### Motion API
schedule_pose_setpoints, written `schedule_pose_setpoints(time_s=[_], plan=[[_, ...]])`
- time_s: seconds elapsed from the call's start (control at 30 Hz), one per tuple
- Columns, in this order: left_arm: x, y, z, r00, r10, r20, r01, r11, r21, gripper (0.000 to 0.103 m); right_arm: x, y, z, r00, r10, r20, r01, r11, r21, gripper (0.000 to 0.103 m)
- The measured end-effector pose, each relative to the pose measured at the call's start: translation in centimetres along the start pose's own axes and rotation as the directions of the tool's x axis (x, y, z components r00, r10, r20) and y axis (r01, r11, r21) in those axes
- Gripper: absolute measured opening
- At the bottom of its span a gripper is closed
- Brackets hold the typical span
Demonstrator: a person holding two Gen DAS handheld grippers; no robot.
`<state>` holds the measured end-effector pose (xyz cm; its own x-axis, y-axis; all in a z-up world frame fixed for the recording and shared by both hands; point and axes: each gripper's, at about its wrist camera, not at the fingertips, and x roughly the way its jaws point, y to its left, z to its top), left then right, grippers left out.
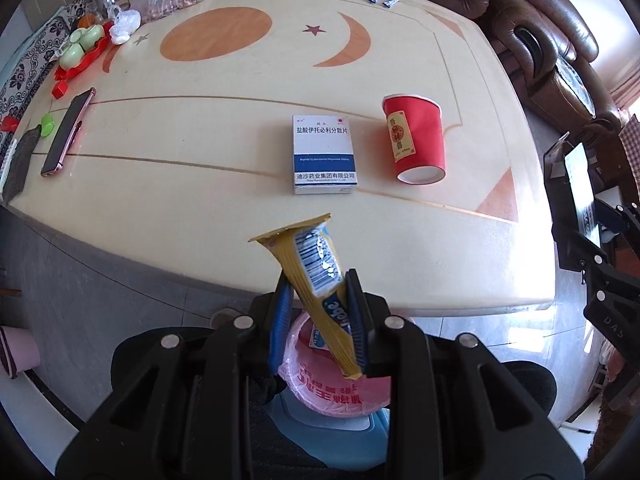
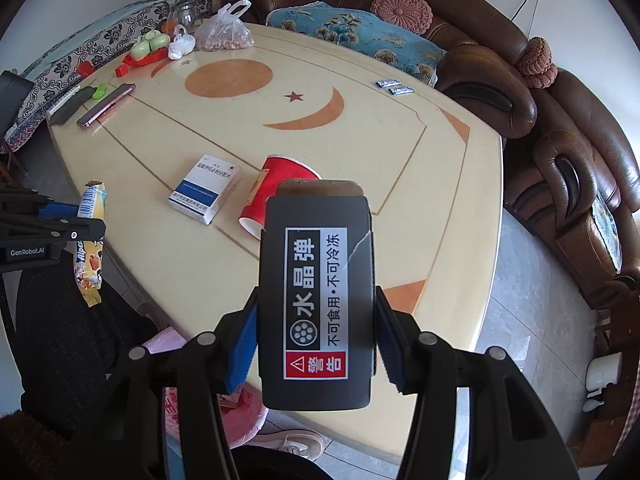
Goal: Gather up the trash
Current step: 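Carry the yellow wrapper and black box with both tools over the pink bin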
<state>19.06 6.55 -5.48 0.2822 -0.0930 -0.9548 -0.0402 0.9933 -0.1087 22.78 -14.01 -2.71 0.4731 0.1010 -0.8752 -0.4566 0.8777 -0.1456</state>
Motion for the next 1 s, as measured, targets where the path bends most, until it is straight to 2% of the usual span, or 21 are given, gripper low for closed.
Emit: schedule_pose_setpoints(time_s=[0.27,0.53,0.73,1.0], plan=[[-1.3,-1.3,-4.0,0.999,-0.023,0.024,0.021,0.994,0.107,0.027,-3.4,3.6,-3.9,1.000,0.016,0.010,-0.016,1.000,0.015,0.051],[-1.0,-0.7,-7.2,0.999,-0.027,0.032,0.022,0.990,0.140,0.027,-4.5,7.0,-7.5,0.999,0.041,-0.007,-0.040,0.999,0.018,0.051],[0.3,-1.3,-10.0,0.999,-0.043,0.012,0.040,0.980,0.196,0.027,-4.5,9.6,-9.6,0.999,0.052,-0.007,-0.052,0.999,0.003,0.051],[2.6,-1.9,-13.2,0.998,-0.060,0.033,0.050,0.965,0.257,0.027,-2.0,11.3,-12.8,0.992,0.108,-0.062,-0.104,0.993,0.063,0.052]])
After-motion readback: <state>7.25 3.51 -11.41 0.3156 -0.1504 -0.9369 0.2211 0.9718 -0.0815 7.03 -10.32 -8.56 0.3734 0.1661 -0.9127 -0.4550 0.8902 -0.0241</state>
